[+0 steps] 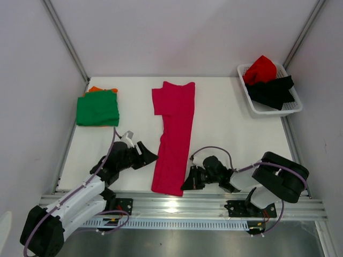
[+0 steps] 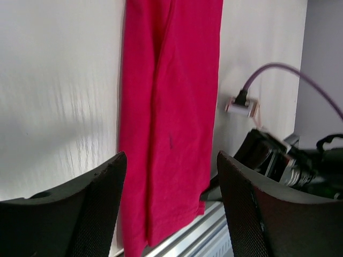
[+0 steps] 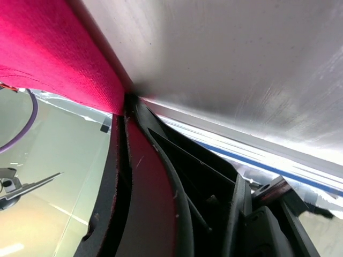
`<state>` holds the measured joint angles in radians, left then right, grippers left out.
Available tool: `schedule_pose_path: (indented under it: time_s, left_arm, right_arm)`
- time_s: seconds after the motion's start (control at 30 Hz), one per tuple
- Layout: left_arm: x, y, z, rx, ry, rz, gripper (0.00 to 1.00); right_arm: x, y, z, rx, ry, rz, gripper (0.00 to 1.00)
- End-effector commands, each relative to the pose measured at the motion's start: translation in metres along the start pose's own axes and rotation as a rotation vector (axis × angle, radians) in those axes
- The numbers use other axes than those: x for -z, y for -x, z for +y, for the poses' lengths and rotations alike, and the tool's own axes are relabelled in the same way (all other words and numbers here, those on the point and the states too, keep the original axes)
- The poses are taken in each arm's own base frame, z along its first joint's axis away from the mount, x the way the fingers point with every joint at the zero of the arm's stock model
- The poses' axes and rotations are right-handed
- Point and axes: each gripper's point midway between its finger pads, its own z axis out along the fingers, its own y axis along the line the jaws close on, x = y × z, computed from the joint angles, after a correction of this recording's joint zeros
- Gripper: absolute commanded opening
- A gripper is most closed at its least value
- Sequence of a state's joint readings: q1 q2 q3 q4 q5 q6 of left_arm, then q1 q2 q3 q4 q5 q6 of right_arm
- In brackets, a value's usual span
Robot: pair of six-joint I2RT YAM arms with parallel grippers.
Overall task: Fold and stack the t-shirts
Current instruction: Grab the bottom of the folded rectangular tshirt with both arms
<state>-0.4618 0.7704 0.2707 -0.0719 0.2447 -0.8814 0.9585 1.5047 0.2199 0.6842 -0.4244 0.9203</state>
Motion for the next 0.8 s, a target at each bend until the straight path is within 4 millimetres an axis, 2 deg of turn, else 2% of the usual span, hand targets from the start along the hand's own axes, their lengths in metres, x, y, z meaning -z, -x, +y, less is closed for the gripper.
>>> schedule_pose_path:
  time_s: [0.0,0.3,0.4,0.57,0.77]
  left_arm:
    - [0.003,-0.025,0.000,0.037,-0.018,0.068,0.72]
    - [0.016,-0.070,0.028,0.095,0.080,0.180,0.71]
    - [0.023,-0.073,0.037,0.092,0.117,0.179,0.72]
    - [0.033,-0.074,0.042,0.091,0.143,0.176,0.72]
    - [0.037,-0.079,0.052,0.094,0.179,0.177,0.72]
  right_arm:
    - [0.003,-0.023,-0.039,-0.029,-0.160,0.072,0.03]
    - [0.000,-0.021,-0.037,-0.019,-0.163,0.087,0.03]
    - [-0.002,-0.019,-0.037,-0.013,-0.168,0.088,0.03]
    - [-0.002,-0.020,-0.037,-0.012,-0.173,0.100,0.03]
    - [-0.003,-0.019,-0.037,-0.010,-0.173,0.100,0.02]
